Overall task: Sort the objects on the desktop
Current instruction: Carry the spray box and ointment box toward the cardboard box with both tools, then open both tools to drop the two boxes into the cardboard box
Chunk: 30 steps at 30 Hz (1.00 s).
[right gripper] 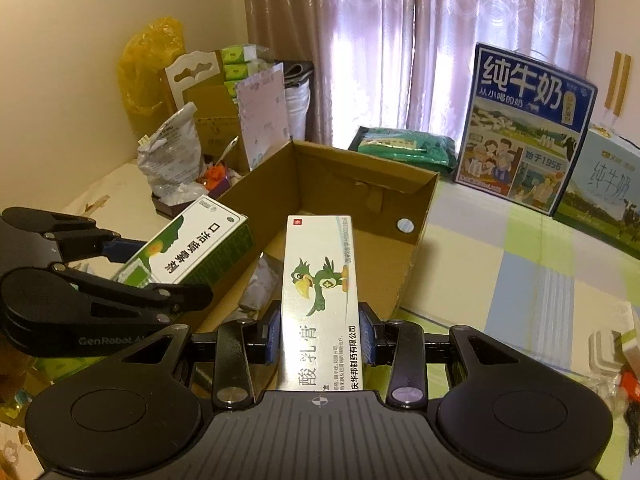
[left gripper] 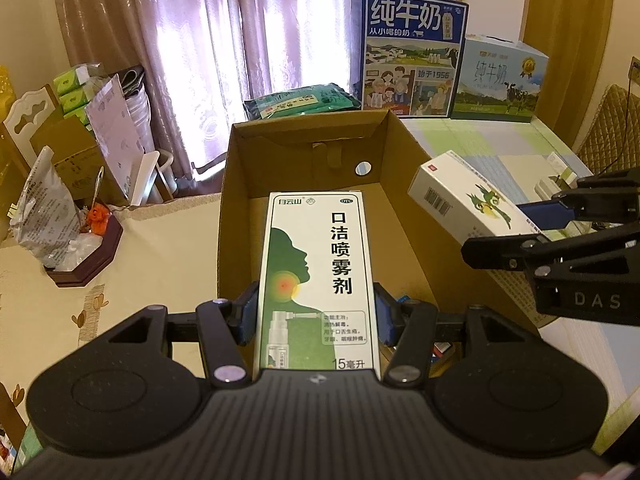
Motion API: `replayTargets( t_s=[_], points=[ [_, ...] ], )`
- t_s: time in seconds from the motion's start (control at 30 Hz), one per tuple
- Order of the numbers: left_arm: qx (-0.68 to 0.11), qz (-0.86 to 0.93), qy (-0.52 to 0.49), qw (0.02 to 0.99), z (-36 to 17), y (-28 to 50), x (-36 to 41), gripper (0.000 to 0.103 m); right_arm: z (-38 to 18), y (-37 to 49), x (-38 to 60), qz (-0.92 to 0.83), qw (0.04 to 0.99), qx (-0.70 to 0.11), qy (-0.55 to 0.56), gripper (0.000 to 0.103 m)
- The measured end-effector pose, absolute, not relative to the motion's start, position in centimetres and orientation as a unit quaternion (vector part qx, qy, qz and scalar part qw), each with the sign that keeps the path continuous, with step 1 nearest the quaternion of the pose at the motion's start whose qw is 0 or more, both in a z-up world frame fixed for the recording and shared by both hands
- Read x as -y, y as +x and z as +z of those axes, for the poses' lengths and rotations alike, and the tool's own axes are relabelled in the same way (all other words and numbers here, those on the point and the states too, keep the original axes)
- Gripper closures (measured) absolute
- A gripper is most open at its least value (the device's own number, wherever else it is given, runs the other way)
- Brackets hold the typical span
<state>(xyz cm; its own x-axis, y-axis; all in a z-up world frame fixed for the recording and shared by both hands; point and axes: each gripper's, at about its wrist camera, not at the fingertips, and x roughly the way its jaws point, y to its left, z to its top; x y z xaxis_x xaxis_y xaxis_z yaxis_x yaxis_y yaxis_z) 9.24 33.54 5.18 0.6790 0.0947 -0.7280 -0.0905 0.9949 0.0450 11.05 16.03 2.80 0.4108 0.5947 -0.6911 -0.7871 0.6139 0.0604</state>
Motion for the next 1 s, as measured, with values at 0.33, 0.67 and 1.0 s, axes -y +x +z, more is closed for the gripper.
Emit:
replayTargets(
  t_s=[0.33, 0.67, 1.0],
  points=[
    [-0.402, 0.052, 0.003, 0.914, 4.5, 10.4, -34.1, 0.052, 2.2, 11.8, -17.2, 0.416, 0.828, -0.349, -0.142, 0.068],
    [-0.397, 0.061, 0.008, 0.916, 4.7, 9.8, -34.9, 0.051, 1.5, 12.2, -17.4, 0.414, 0.825, -0.362, -0.127, 0.068],
    [-0.392, 0.070, 0.011, 0.917, 5.2, 8.5, -35.4, 0.042, 1.9, 13.2, -18.2, 0.422, 0.821, -0.371, -0.101, 0.067]
  ],
)
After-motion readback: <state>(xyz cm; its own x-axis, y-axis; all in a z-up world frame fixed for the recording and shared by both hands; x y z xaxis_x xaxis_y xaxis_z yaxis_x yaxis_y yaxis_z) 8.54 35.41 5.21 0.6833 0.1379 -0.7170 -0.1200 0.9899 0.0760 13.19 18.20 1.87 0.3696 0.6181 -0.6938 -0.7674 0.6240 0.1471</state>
